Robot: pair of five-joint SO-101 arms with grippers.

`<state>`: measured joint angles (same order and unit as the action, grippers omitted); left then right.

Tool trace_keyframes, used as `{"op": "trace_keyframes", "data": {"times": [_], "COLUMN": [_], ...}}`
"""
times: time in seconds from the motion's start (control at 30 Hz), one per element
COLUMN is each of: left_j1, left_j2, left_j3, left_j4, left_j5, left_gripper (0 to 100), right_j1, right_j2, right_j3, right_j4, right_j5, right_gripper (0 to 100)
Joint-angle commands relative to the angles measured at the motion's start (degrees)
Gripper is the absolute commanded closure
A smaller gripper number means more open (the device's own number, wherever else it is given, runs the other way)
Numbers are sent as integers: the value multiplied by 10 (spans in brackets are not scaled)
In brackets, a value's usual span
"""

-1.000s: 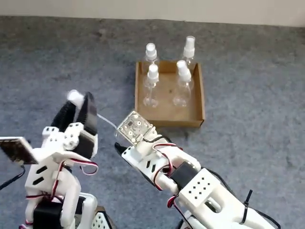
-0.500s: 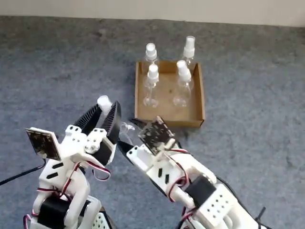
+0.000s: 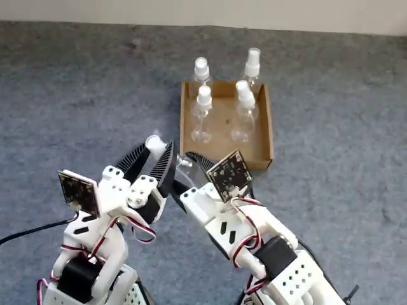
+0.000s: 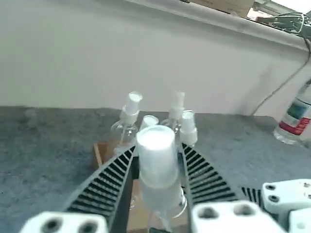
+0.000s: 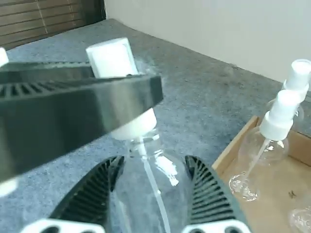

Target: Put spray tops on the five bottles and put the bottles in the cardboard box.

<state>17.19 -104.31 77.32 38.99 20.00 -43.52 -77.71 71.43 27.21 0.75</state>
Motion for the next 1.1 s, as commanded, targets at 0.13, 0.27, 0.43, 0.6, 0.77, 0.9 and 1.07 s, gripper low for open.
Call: {"op": "trace_keyframes", "data": {"times": [0.13, 0.27, 0.43, 0.6, 0.77, 0.9, 1.07], "left_j1": [13, 14, 15, 25, 22, 22, 22], "left_j2": [0, 0, 0, 0, -3, -4, -4], "left_j3": [9, 7, -12, -19, -30, -60, -93], "left_j4": [-11, -11, -10, 5, 8, 43, 87], "left_j5": [-12, -12, -12, -12, -25, -55, -56], "left_gripper": [996, 995, 914, 878, 876, 874, 874], "right_j1": [12, 12, 12, 13, 14, 34, 41], "right_j2": [-22, -22, 0, 58, 65, 67, 68], "right_j3": [-51, -58, -56, -60, -61, -57, -56], "right_j4": [-12, -11, -15, -15, -16, -16, -29], "right_j5": [-6, -7, -7, -7, -7, -7, -4], "right_gripper": [994, 994, 994, 994, 994, 994, 994]}}
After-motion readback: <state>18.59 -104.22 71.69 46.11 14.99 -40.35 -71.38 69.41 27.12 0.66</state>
